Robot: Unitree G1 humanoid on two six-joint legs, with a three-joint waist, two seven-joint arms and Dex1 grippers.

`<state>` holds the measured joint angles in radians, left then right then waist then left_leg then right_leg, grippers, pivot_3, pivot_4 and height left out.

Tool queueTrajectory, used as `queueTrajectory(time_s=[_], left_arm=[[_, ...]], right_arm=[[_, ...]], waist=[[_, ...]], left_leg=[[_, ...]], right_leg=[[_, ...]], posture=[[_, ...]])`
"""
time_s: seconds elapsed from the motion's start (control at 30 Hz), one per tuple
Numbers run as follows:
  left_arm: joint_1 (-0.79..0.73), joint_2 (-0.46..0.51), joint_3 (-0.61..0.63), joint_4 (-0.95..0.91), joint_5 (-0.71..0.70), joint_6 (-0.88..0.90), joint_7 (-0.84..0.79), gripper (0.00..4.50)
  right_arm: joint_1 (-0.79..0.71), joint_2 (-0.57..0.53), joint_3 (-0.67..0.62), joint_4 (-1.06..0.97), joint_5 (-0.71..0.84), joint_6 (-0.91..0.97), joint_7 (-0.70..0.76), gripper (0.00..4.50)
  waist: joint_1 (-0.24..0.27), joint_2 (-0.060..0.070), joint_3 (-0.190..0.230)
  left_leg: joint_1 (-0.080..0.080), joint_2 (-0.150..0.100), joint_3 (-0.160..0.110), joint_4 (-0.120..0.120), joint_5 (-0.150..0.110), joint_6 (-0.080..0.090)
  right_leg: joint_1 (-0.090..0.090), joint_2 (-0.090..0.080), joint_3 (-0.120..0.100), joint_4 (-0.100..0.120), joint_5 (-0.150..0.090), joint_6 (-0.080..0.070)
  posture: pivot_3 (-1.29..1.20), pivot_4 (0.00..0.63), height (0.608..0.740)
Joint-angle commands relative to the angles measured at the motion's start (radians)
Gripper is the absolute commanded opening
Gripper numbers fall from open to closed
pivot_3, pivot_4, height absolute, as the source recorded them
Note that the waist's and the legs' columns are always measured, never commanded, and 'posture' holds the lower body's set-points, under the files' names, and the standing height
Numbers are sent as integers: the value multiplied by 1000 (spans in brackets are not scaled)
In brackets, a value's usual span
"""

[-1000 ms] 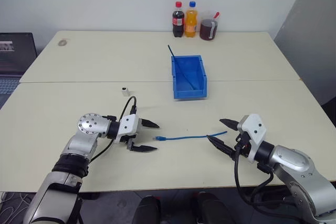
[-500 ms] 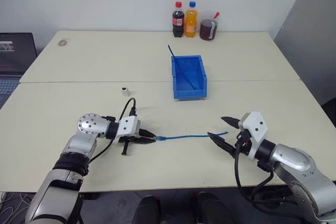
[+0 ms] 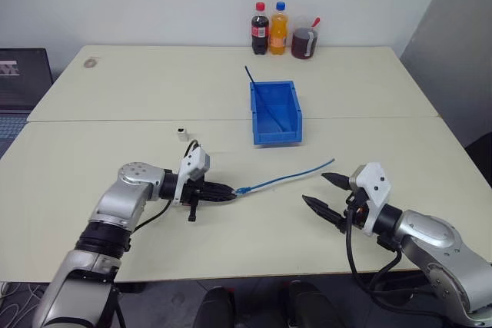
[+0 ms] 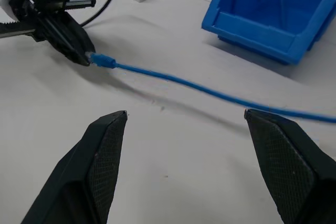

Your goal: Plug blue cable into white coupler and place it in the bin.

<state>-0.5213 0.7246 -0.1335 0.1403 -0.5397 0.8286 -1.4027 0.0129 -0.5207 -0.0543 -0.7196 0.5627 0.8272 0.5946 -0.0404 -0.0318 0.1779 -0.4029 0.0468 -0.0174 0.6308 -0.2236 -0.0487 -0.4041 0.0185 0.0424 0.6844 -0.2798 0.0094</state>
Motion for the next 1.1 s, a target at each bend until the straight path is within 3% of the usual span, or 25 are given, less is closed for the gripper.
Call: queueTrajectory(time_s=[0.03, 0.13, 0.2, 0.43, 0.53, 0.6, 1.1], left_arm=[[-68, -4, 134, -92, -278, 490, 55, 17], [-105, -67, 261, -74, -406, 737, 160, 17], [-109, -77, 289, -55, -523, 782, 238, 17], [-33, -70, 295, -64, -1016, 786, 585, 17], [23, -36, 225, -75, -1303, 667, 788, 17], [50, -23, 190, -95, -1416, 597, 869, 17], [138, -92, 199, -186, -1433, 507, 895, 17]], right_arm=[[-26, 9, -52, -57, 249, 131, 18, 3800], [-74, 20, -92, 20, 421, 223, -5, 3800], [-123, 15, -102, 88, 479, 261, -11, 3800], [-430, 38, -155, 325, 902, 342, -152, 3800], [-480, 33, -129, 349, 992, 345, -187, 3800], [-491, 34, -111, 351, 1010, 334, -209, 3800], [-487, 47, -12, 303, 970, 269, -188, 3800]], waist=[[0, 0, 0], [0, 0, 0], [-2, 0, 0], [-15, 0, 0], [-11, 0, 0], [-8, 0, 0], [8, 0, 0]], left_leg=[[0, 0, 0, 0, 0, 0], [1, 0, -2, 1, 0, 0], [1, -1, -2, 2, 0, 0], [2, 0, -3, 2, 0, 0], [1, 0, -5, 2, 0, 0], [0, 0, -6, 2, 0, 0], [0, -2, -4, 3, 0, 0]], right_leg=[[0, 0, 0, 0, 0, 0], [1, 0, -1, 0, 0, 0], [1, 0, -1, 1, 0, 0], [0, -1, 2, 6, 0, 0], [0, -2, 2, 6, 0, 0], [0, -4, 2, 5, 0, -1], [0, -1, 1, 5, 0, -1]], posture=[[0, 150, 740], [0, 150, 740], [0, 150, 740], [0, 150, 740], [0, 150, 740], [0, 150, 740], [0, 150, 740]])
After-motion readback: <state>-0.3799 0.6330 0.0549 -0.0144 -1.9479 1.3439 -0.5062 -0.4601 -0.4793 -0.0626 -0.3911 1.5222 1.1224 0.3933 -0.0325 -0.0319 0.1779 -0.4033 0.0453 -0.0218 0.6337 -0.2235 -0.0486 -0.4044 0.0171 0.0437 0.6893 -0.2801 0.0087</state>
